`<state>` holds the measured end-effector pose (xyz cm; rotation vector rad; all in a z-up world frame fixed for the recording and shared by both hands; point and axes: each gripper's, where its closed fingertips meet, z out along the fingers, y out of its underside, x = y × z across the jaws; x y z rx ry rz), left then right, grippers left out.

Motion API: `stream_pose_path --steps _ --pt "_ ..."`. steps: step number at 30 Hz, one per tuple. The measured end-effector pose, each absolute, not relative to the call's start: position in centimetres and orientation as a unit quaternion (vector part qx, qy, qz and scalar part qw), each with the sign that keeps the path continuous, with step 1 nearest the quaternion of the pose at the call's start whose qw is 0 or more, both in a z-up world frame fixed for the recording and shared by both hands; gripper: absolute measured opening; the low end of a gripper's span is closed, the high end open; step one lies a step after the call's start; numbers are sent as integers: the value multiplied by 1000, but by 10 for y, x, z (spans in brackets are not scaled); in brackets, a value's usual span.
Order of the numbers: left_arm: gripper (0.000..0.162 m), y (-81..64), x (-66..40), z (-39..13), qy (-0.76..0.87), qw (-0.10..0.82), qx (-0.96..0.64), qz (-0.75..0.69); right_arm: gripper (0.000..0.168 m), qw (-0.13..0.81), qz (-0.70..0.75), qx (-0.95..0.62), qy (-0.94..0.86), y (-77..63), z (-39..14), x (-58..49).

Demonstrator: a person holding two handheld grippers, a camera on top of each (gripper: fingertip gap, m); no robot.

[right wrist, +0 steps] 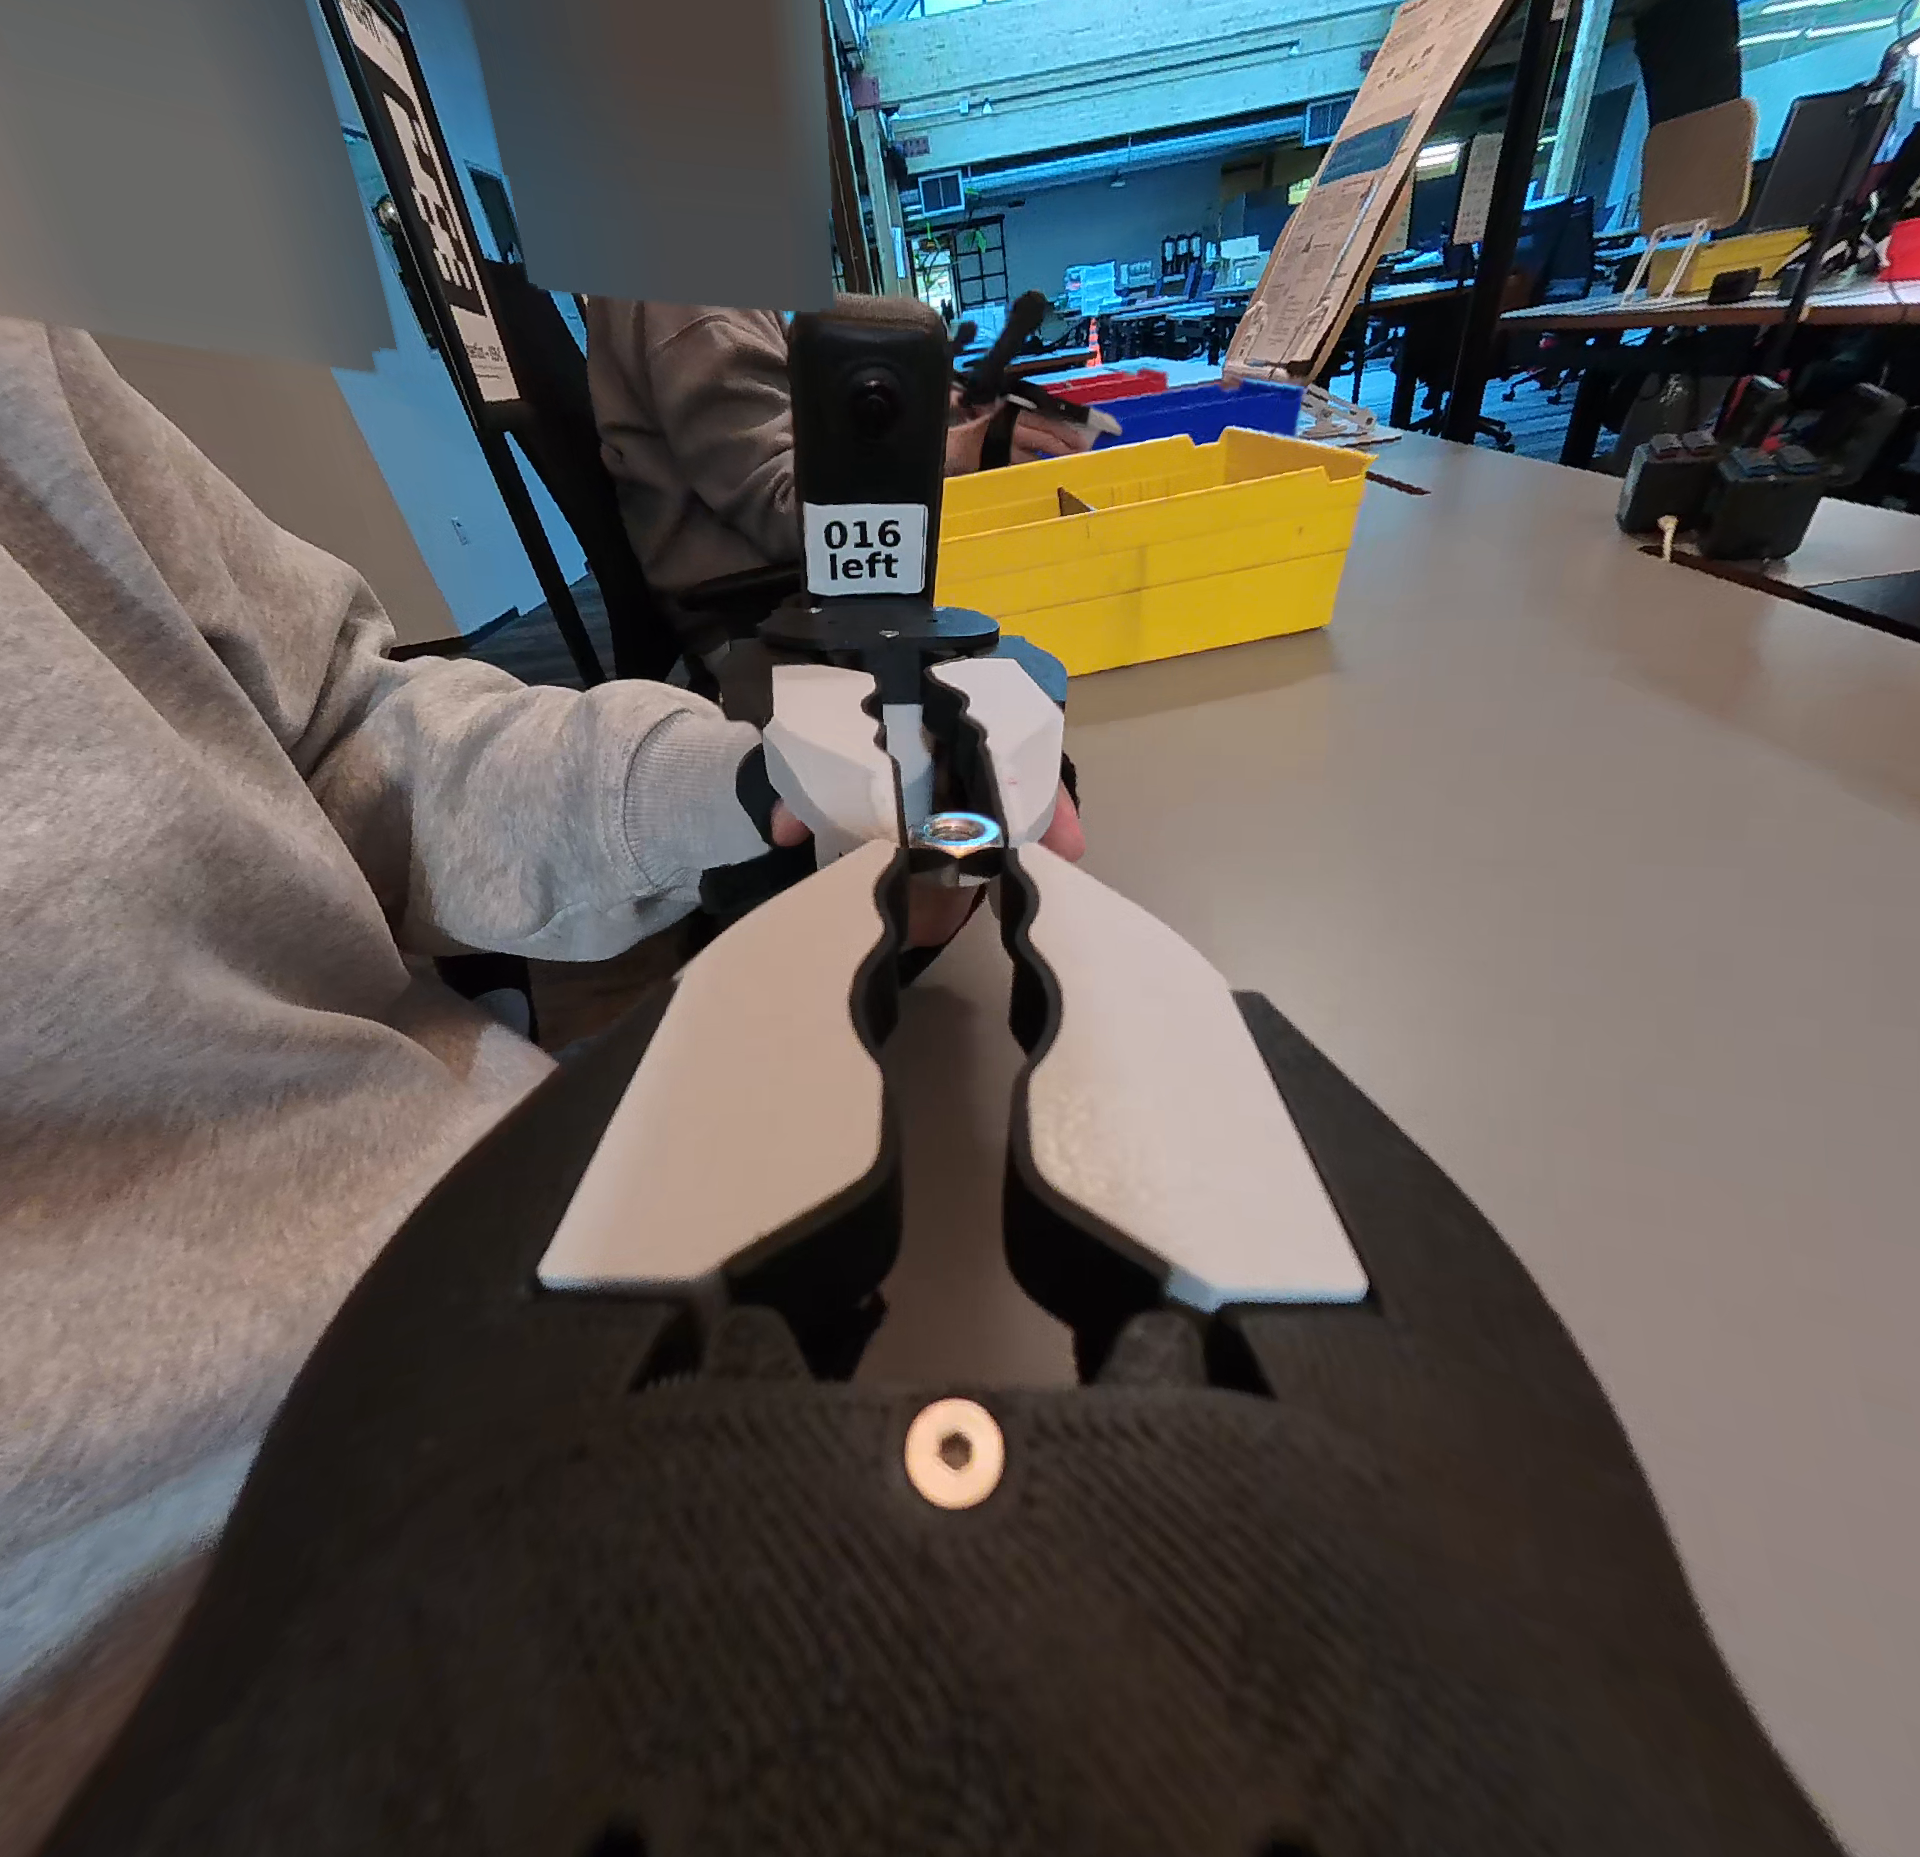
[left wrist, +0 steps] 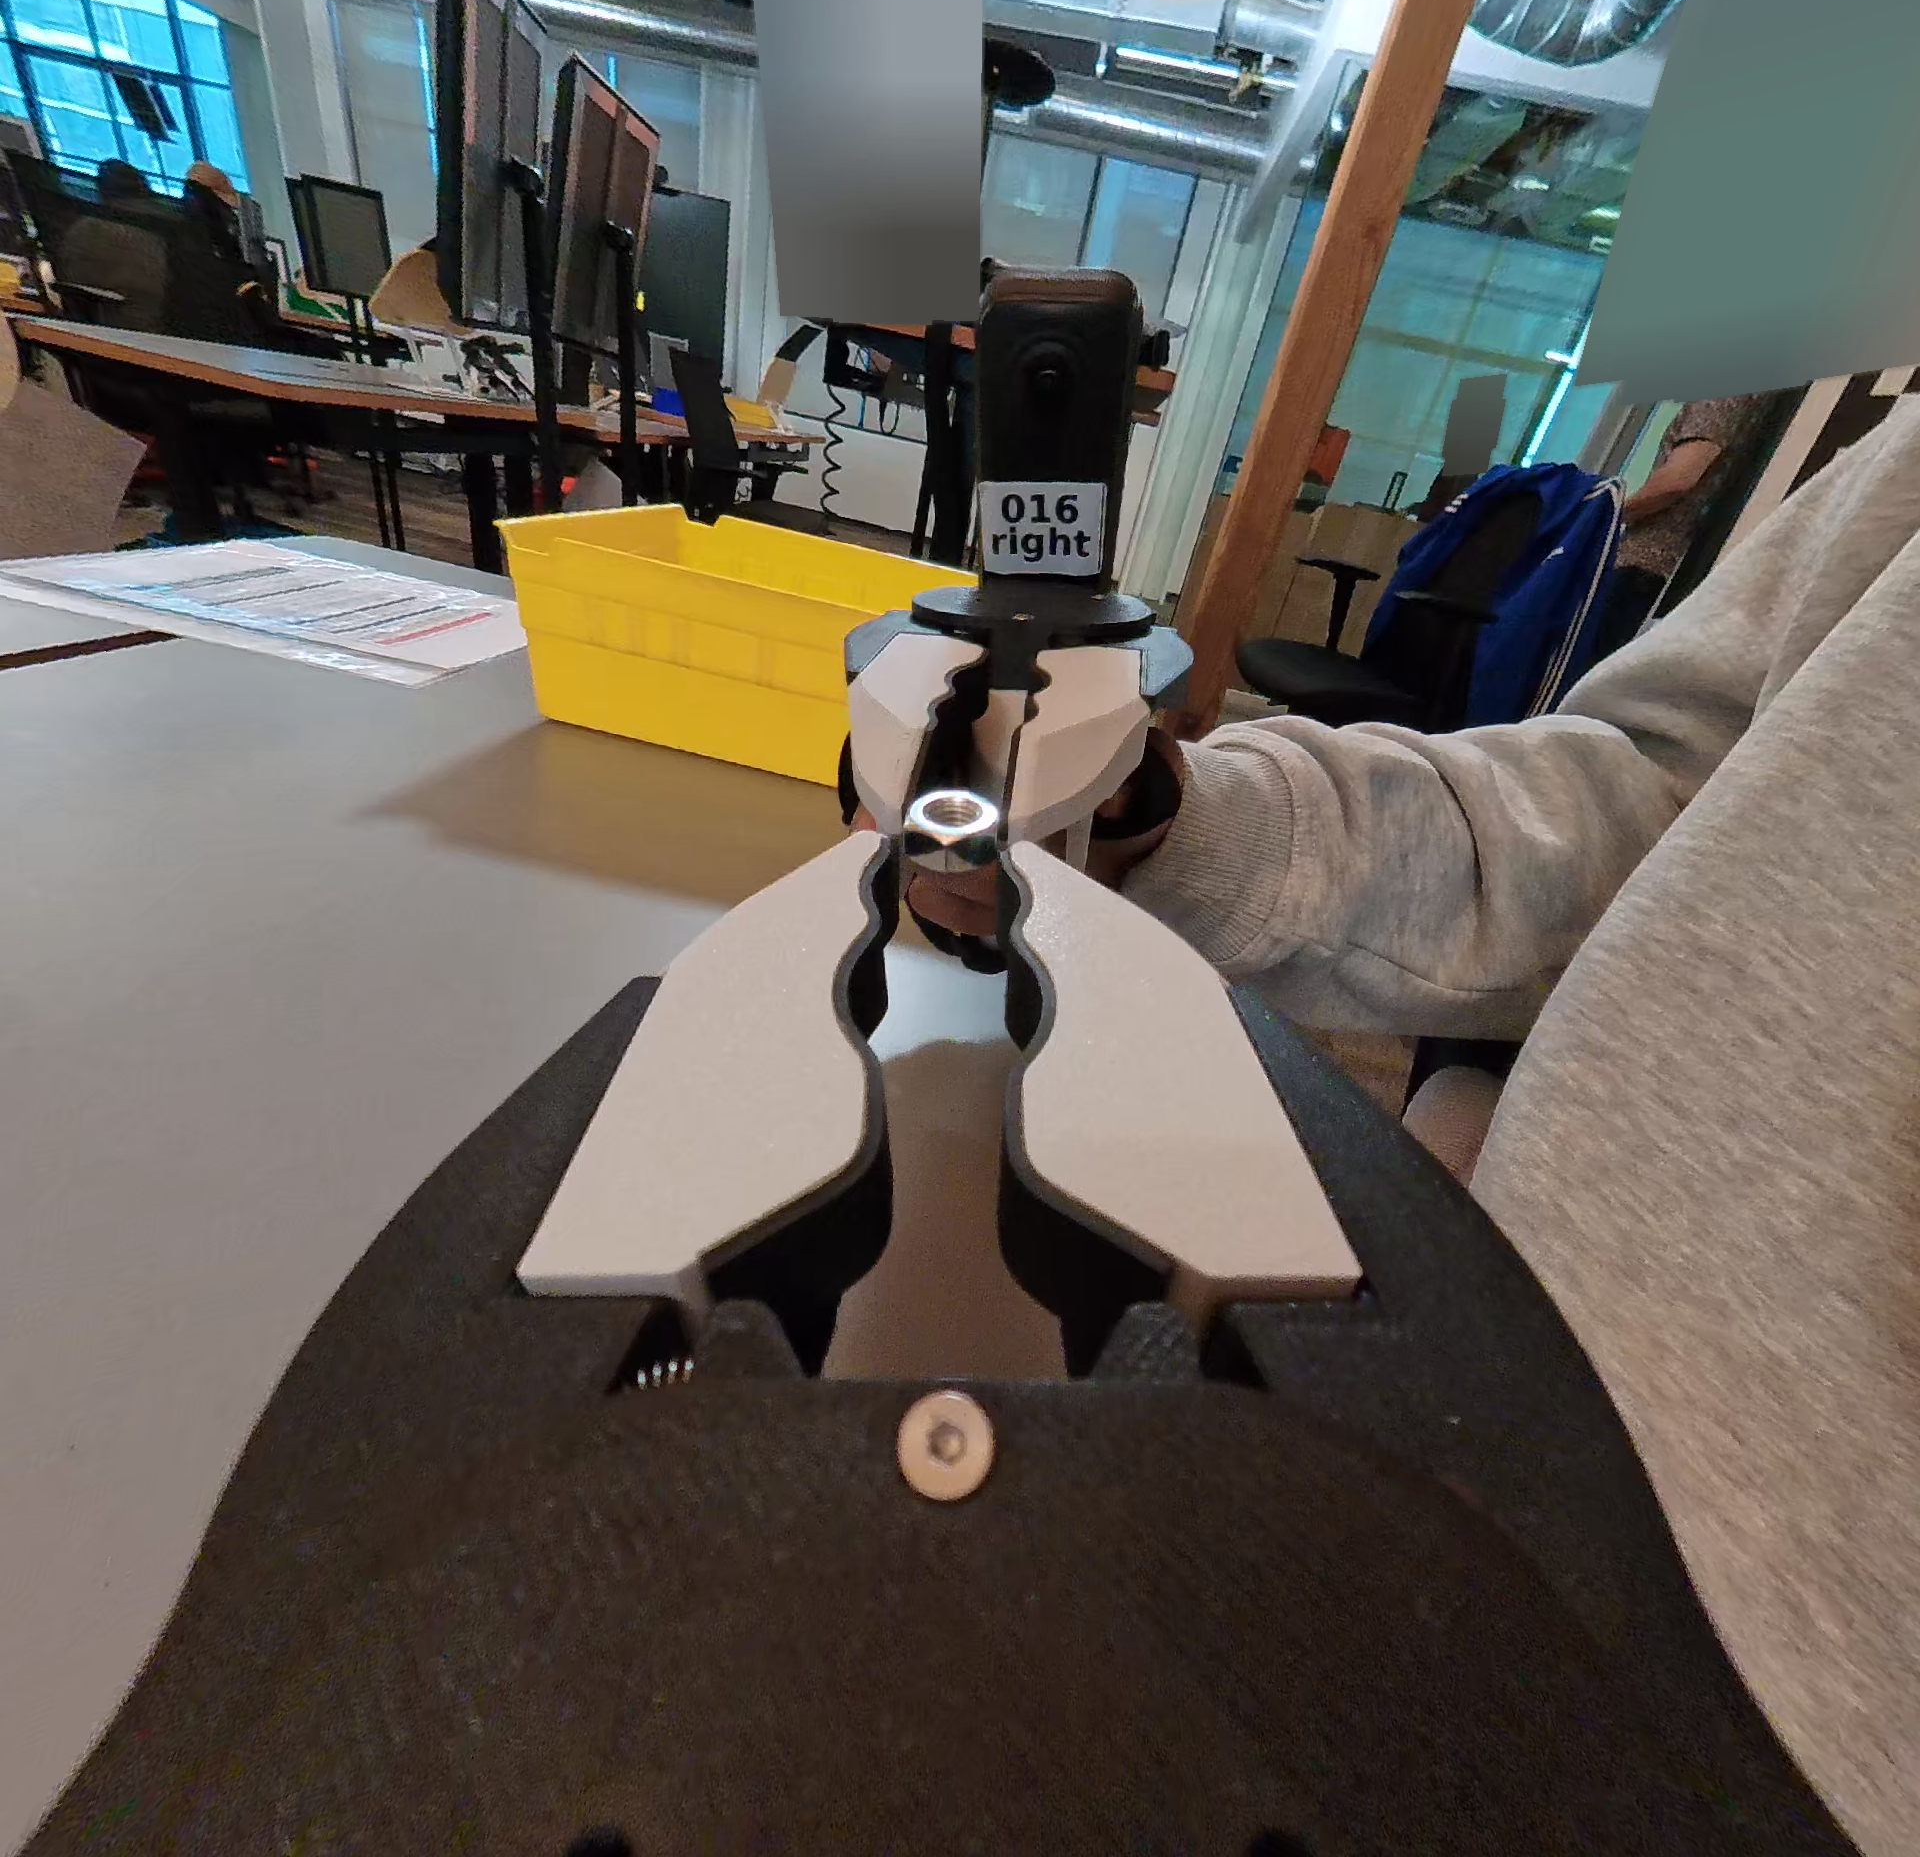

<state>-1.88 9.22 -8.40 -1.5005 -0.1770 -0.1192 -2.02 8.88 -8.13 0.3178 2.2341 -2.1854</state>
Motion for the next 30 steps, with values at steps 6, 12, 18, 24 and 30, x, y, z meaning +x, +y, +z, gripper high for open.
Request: stream_pose_path --steps 6,12,18,24,30 --pt "15 91 -20 -83 -84 730 -676 -58 17 -1 -703 105 704 91 -78 -22" --pt "15 92 -18 -83 -83 730 -675 -64 17 -2 -698 100 709 89 -81 -20" --pt "14 91 -16 -82 -80 730 -674 -76 17 4 -699 97 708 88 -80 -18" --pt "12 92 -14 -84 -76 727 -677 -79 18 17 -692 103 715 86 -83 -17" --pt "12 91 -15 -84 -77 729 -676 -78 18 12 -690 105 716 86 -82 -18"
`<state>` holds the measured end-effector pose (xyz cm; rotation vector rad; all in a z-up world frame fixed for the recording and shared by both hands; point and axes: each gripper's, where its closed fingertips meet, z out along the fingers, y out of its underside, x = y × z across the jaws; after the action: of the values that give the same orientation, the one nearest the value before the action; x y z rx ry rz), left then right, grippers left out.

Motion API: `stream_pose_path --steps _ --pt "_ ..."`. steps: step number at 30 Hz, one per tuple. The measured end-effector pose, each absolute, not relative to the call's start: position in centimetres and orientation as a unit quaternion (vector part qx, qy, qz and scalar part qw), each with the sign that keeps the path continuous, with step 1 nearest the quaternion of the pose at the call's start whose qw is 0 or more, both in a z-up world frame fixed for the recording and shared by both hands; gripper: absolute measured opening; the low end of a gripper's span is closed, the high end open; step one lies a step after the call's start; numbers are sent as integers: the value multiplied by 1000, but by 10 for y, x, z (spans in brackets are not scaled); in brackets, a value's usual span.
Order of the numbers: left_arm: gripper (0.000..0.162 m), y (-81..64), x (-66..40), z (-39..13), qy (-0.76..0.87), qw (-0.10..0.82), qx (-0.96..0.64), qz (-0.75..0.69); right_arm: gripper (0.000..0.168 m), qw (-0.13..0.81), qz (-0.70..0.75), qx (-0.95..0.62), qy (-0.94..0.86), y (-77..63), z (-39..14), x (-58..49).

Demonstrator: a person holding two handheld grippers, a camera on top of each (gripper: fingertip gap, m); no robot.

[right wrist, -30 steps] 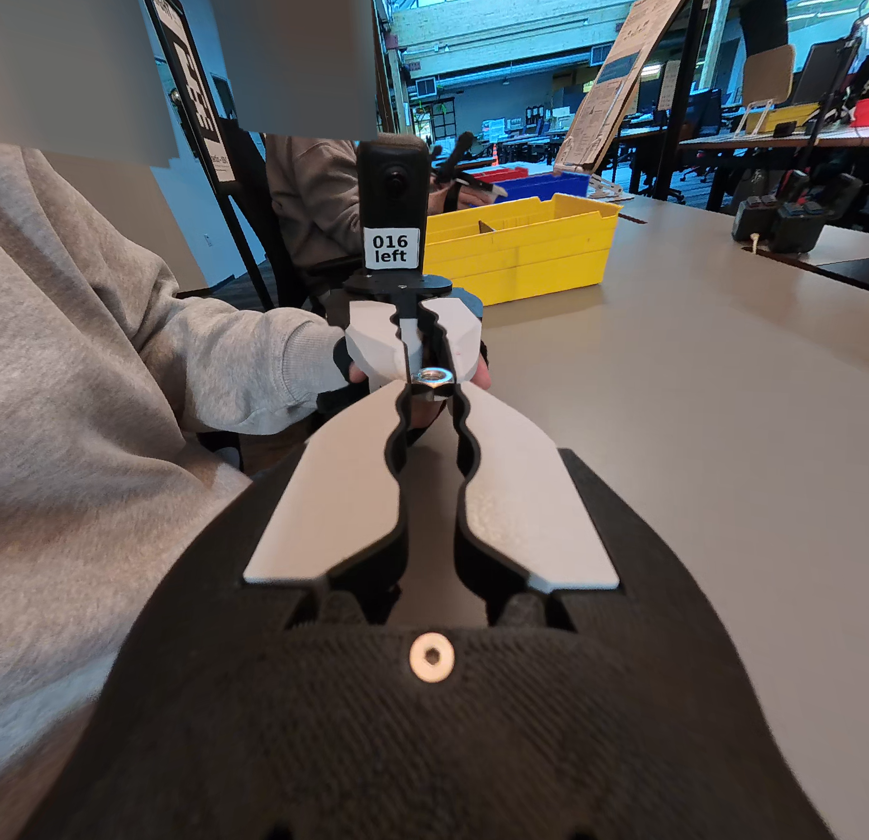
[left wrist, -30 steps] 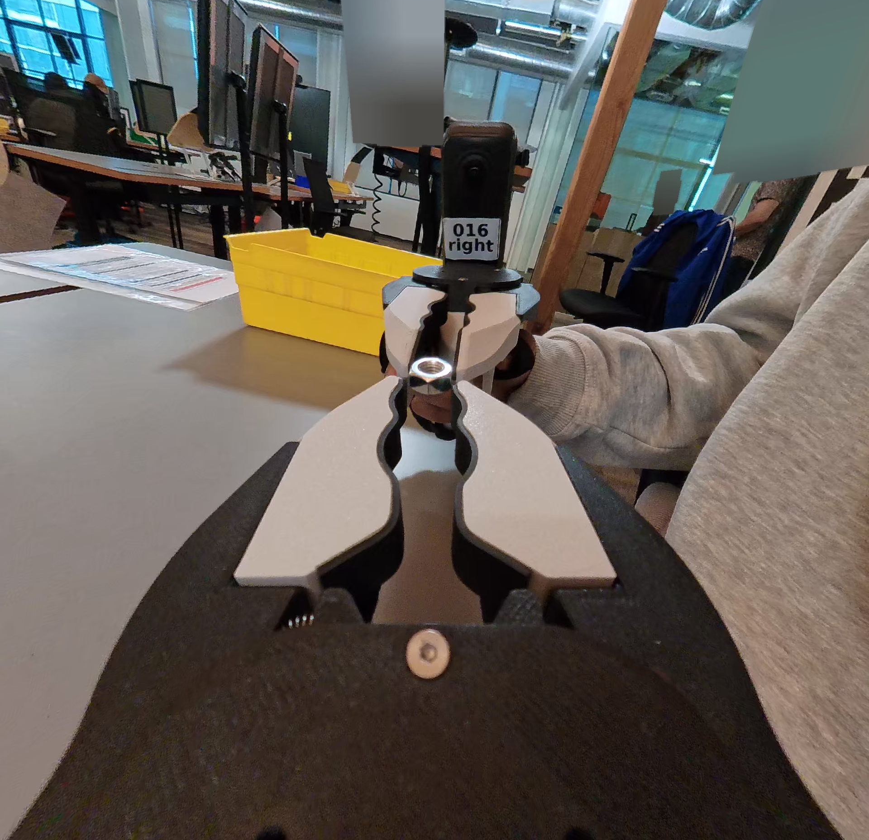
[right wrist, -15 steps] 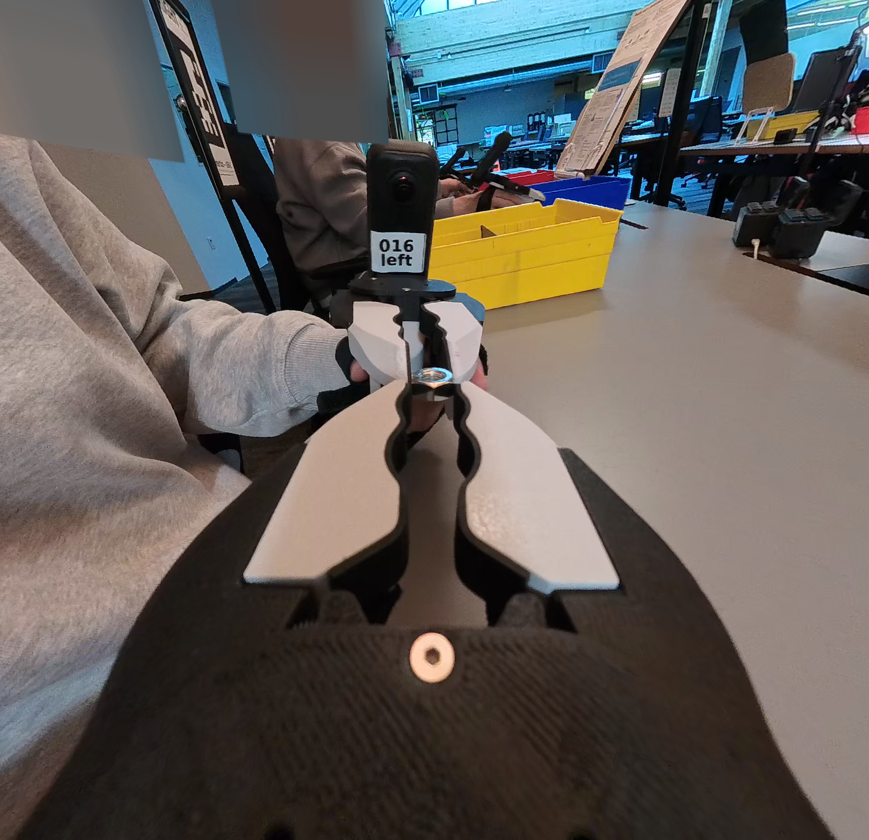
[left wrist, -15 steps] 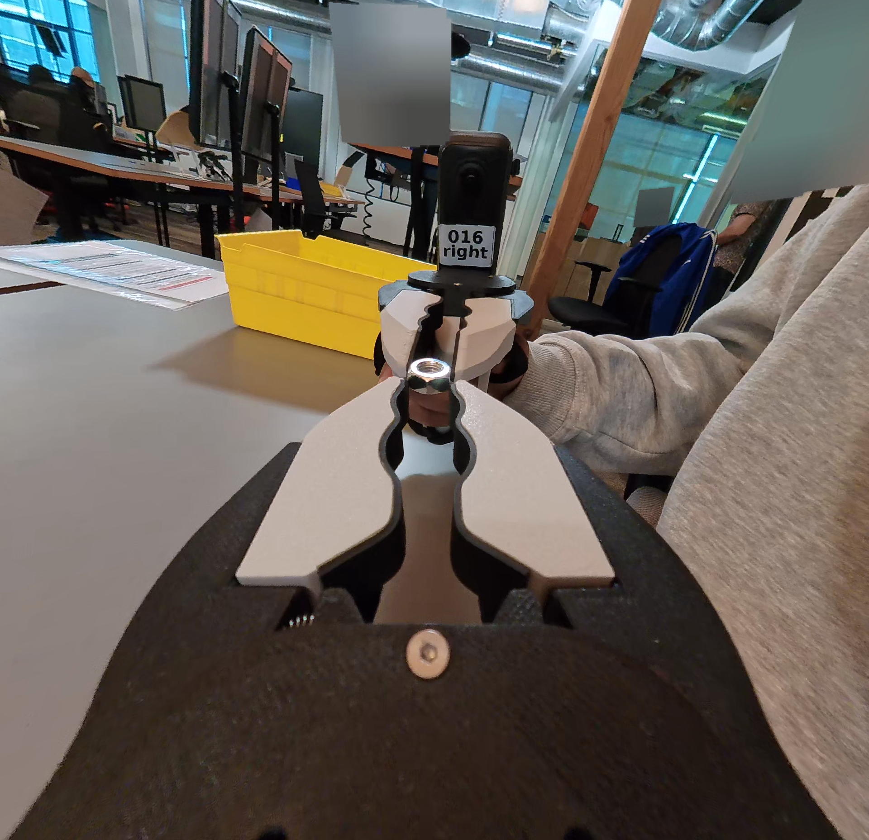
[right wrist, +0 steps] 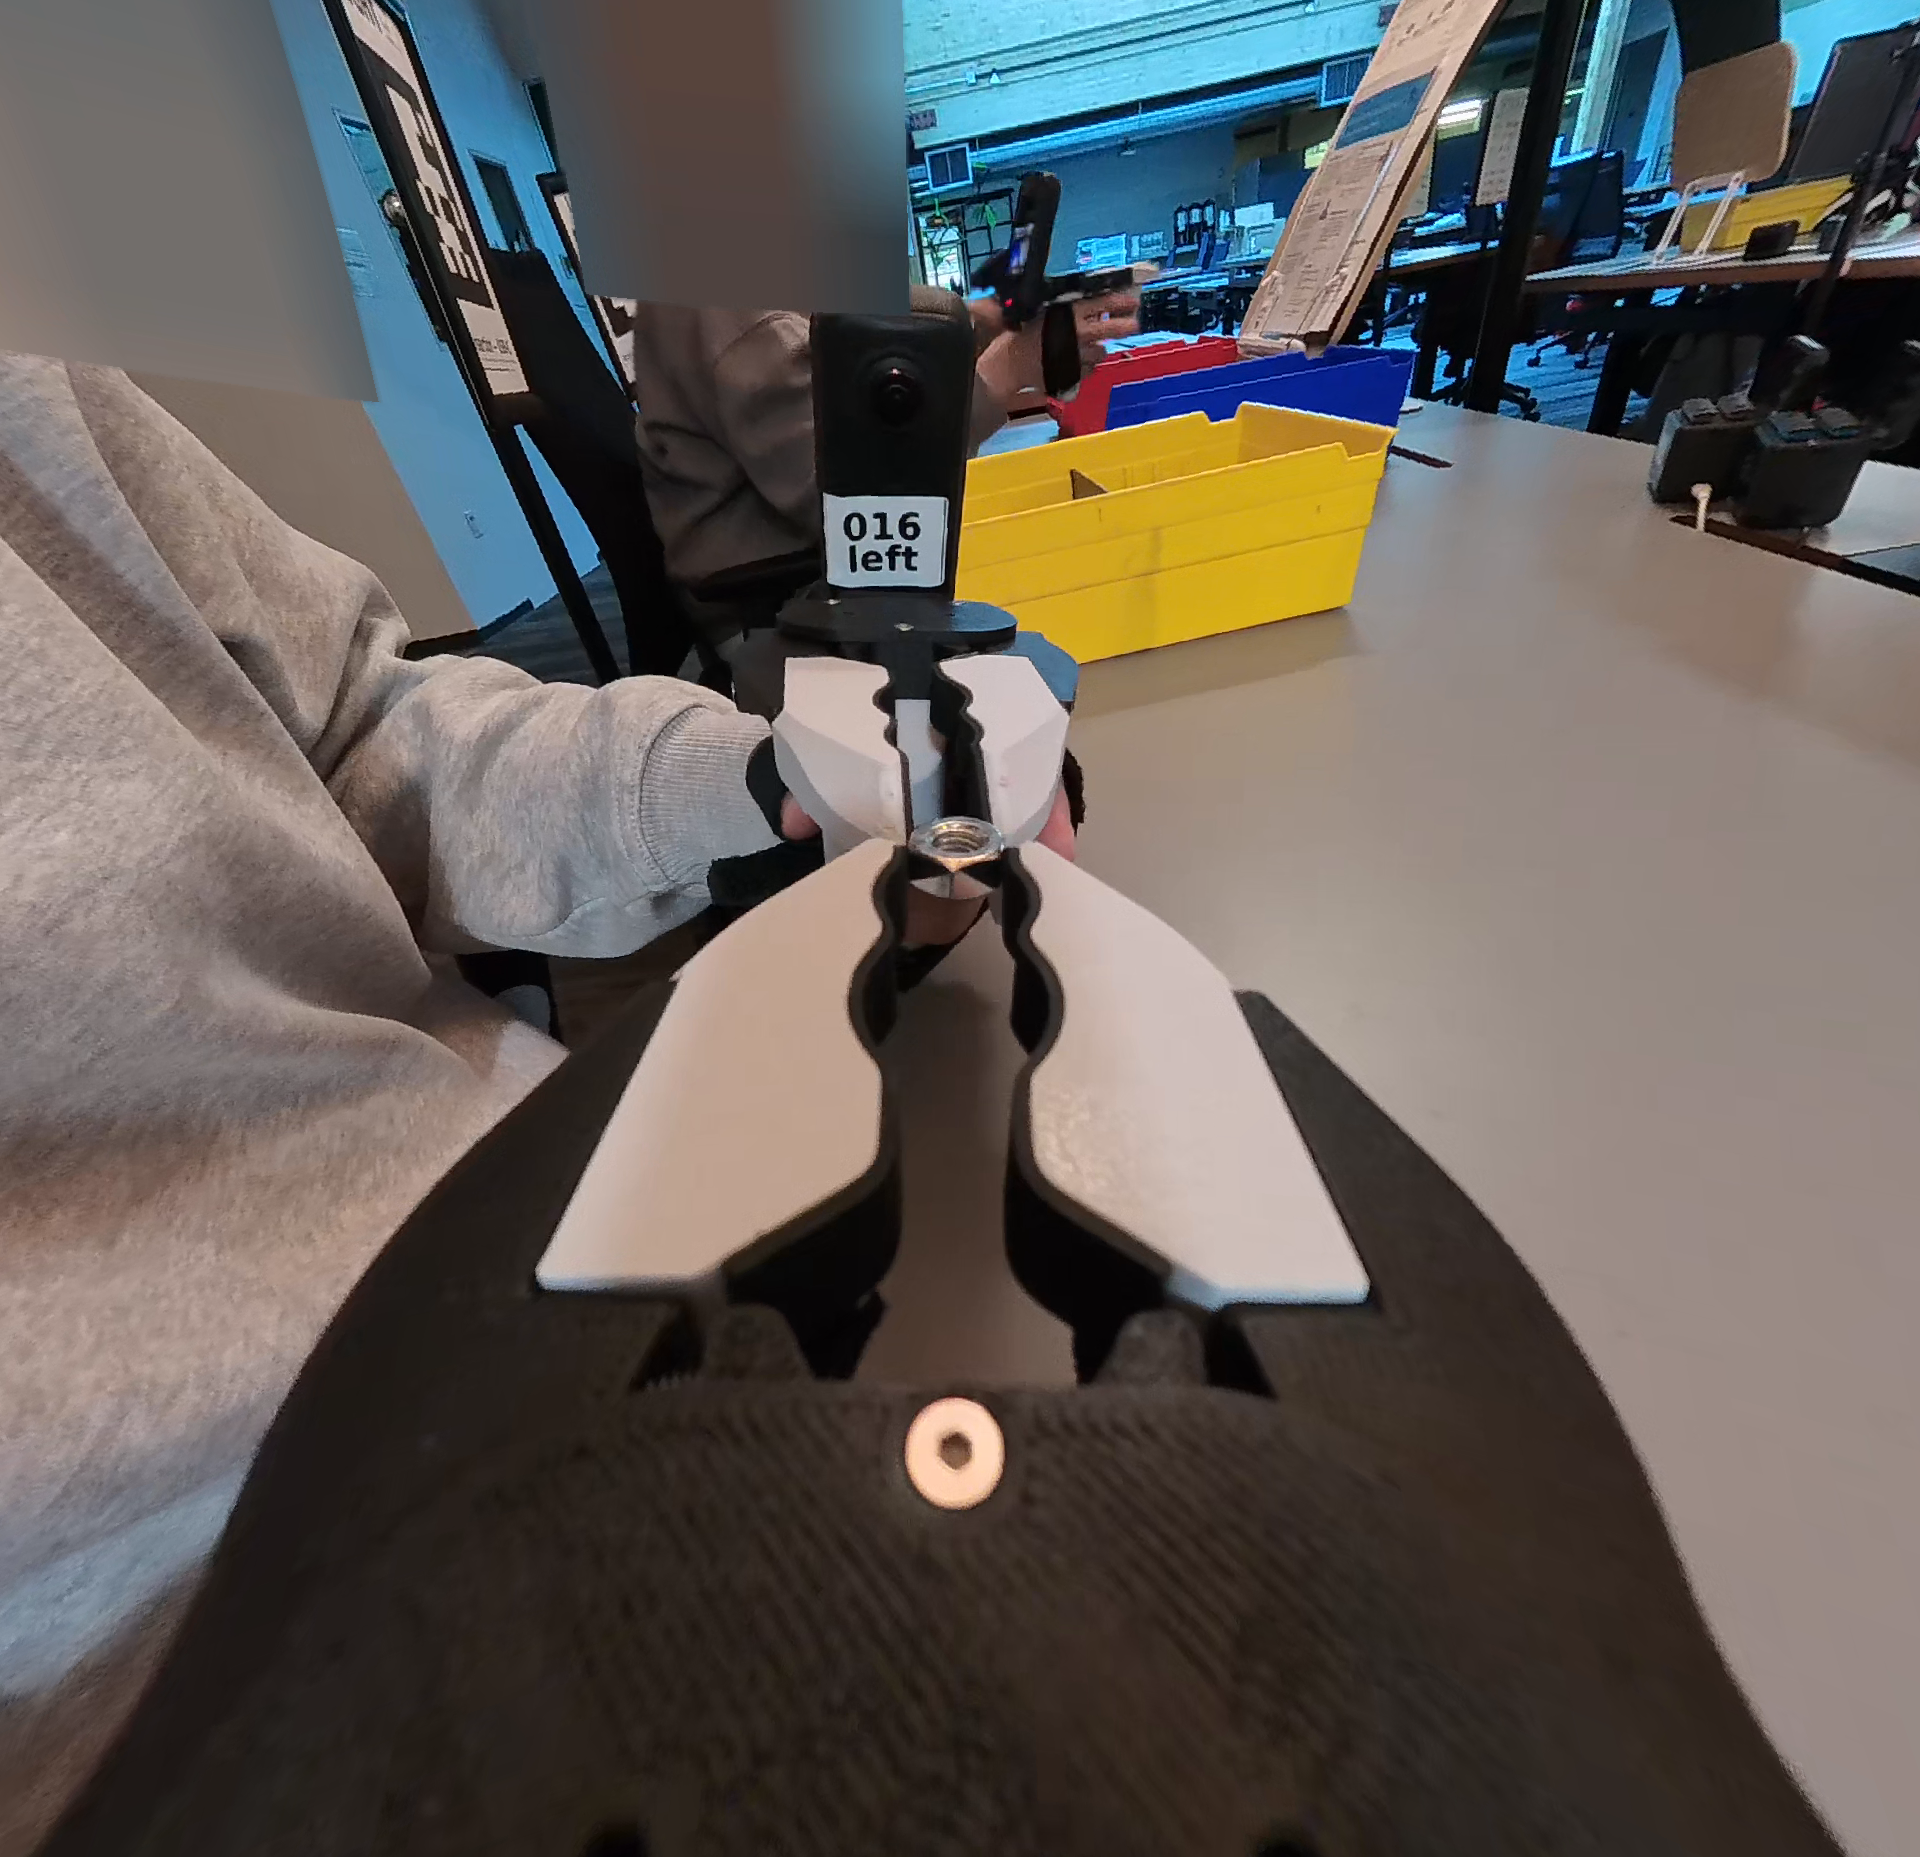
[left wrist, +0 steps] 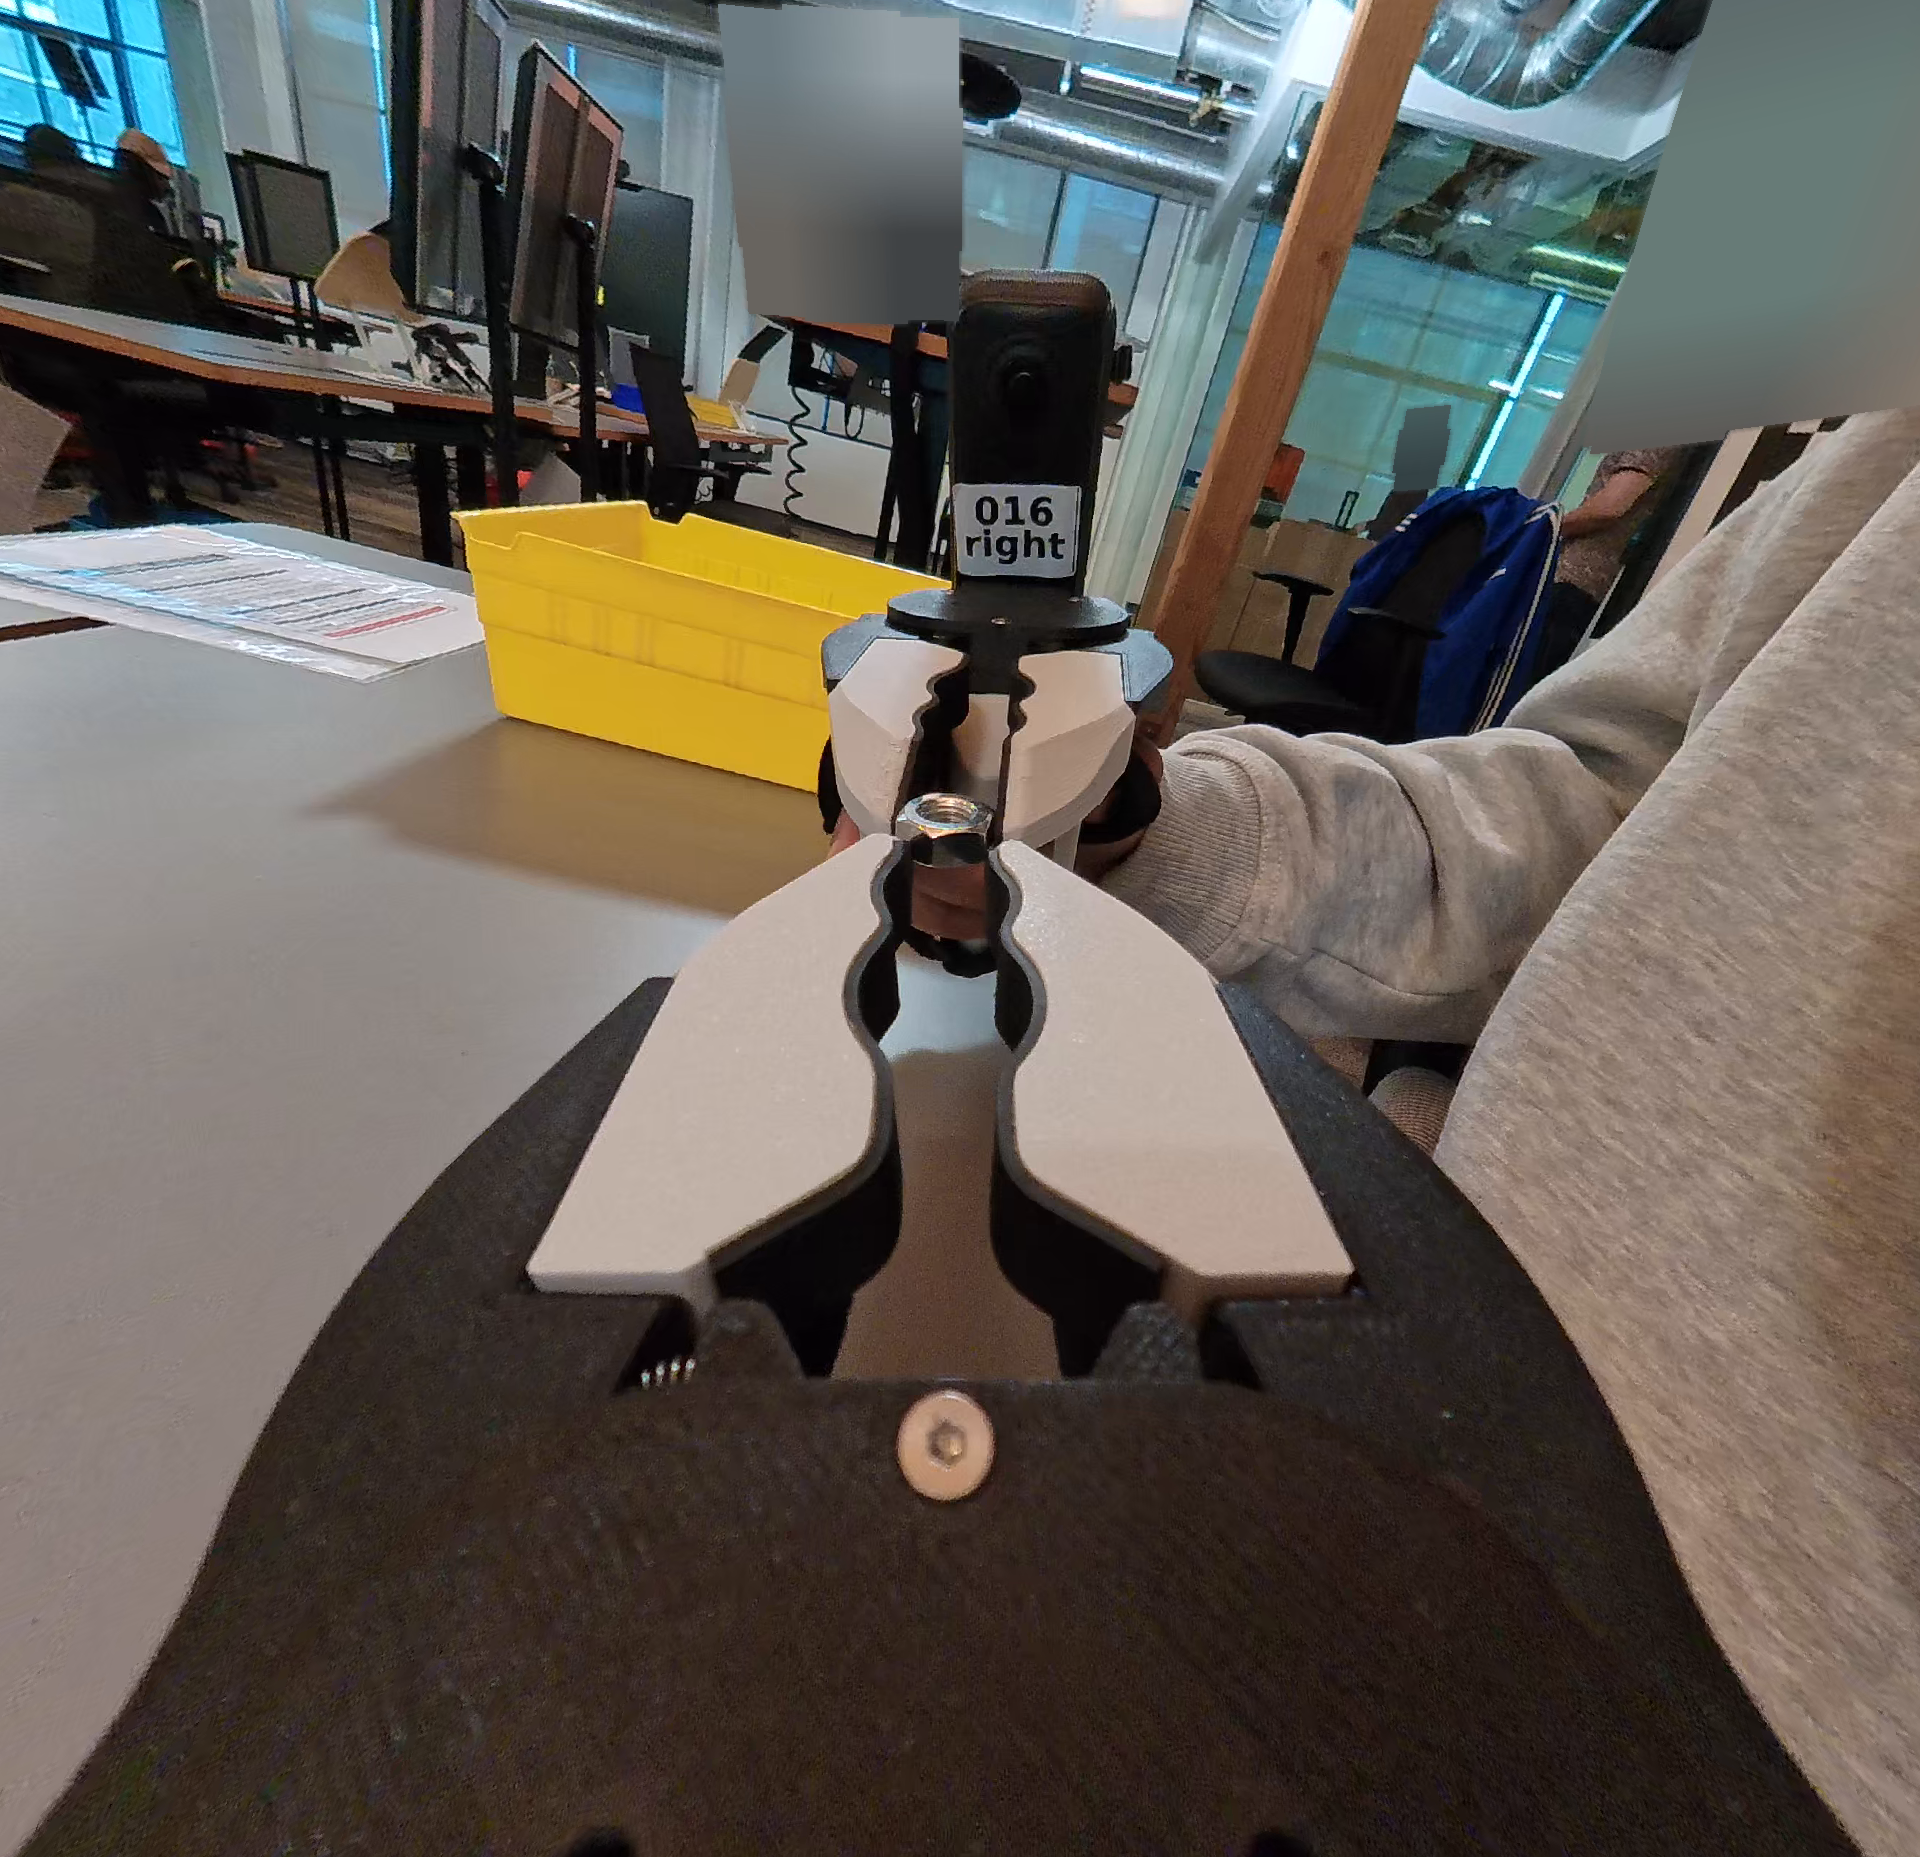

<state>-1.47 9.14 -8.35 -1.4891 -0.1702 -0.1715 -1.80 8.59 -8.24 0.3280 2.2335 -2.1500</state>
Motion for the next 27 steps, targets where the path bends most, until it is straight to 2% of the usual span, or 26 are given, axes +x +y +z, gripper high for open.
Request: stream_pose_path --steps 9,22,27 --pt "9 90 -19 -83 -87 733 -671 -73 17 -10 -697 113 708 89 -78 -23" --pt "15 89 -27 -85 -110 732 -669 -67 17 -48 -700 136 699 98 -64 -32" --pt "18 82 -57 -91 -190 720 -667 -22 18 -68 -703 139 695 99 -66 -36"
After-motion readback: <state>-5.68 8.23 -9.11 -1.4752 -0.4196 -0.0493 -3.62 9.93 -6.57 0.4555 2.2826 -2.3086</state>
